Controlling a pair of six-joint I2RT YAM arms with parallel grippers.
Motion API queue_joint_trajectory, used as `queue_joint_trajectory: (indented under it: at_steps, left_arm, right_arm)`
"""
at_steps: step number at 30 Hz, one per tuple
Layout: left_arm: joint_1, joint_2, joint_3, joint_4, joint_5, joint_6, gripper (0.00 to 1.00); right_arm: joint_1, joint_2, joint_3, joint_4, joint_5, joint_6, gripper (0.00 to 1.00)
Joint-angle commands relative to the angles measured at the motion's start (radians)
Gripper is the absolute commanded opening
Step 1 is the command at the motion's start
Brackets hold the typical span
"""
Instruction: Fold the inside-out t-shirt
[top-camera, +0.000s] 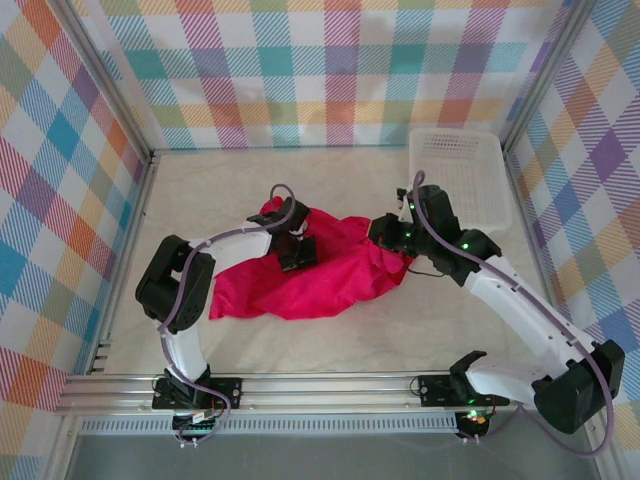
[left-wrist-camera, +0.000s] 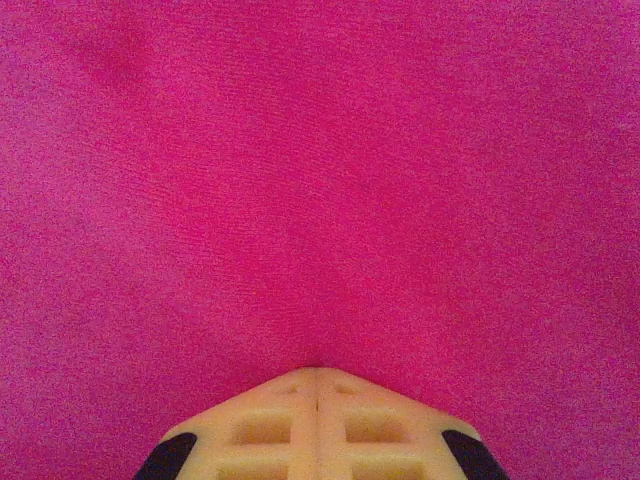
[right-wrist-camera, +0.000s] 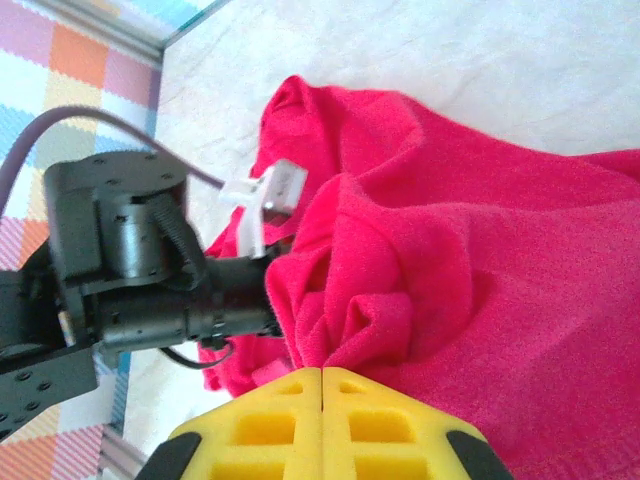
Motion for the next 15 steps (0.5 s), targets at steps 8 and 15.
queue_joint_trajectory:
  at_steps: [8,15]
  left_arm:
    - [0.021,-0.110,-0.049,-0.107,-0.084,0.069,0.00]
    - [-0.011,-0.211,-0.022,-0.052,0.006,0.008,0.09]
  right_arm:
    - [-0.064,0.016,-0.145,-0.059,0.031,-0.041,0.27]
    - [-0.081,0.009,-0.187,-0.057,0.030,-0.025,0.36]
